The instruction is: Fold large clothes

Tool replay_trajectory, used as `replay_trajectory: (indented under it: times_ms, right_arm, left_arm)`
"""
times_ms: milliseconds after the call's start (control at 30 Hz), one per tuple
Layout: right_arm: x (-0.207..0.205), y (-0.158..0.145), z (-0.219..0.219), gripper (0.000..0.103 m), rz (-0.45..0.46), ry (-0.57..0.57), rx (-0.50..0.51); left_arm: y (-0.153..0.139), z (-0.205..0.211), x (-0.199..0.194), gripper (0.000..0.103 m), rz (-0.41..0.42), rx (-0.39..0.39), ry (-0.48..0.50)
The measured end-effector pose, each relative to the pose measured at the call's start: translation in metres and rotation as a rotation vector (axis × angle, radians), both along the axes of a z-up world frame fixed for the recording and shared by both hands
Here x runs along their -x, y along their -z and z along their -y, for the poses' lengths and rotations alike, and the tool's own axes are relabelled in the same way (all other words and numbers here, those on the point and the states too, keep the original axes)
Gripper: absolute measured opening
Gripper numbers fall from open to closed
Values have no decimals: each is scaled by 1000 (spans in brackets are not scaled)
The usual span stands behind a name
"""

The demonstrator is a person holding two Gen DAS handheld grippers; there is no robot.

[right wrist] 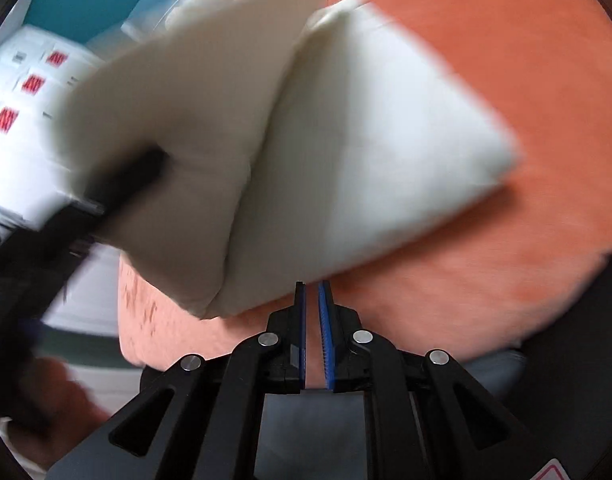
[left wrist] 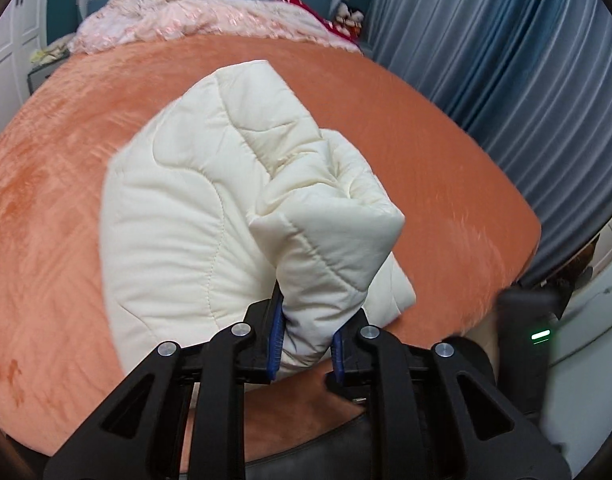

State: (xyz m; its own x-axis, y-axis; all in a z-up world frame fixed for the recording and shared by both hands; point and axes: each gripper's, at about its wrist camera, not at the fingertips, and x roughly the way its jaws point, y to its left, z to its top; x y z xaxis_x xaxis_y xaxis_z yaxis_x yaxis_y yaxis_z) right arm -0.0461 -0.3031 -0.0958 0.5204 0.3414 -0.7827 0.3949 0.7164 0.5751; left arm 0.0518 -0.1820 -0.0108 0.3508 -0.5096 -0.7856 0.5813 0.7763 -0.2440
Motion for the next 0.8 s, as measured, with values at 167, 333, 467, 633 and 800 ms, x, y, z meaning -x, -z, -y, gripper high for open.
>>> replay_trajectory:
  times_ms: [167,333,467,633,800]
  right_arm:
    - [17,-23,16,12,16,24,115]
    - [18,-62,14,34,78,20,271]
    - [5,-102,16,58,206,12,337]
    - [-39,-129,22,64,311,9,288]
    - [-95,-132,13,64,191,22,272]
  left_arm:
    - [32,27,9,19,4,-90,20]
    - [9,4,13,42,-2,10,0]
    - [-24,-36,21,62,29,127,-54]
    - [-46,-86,4,62,39,172,-229]
    - [-44,-120,-31,62,39,115,-379]
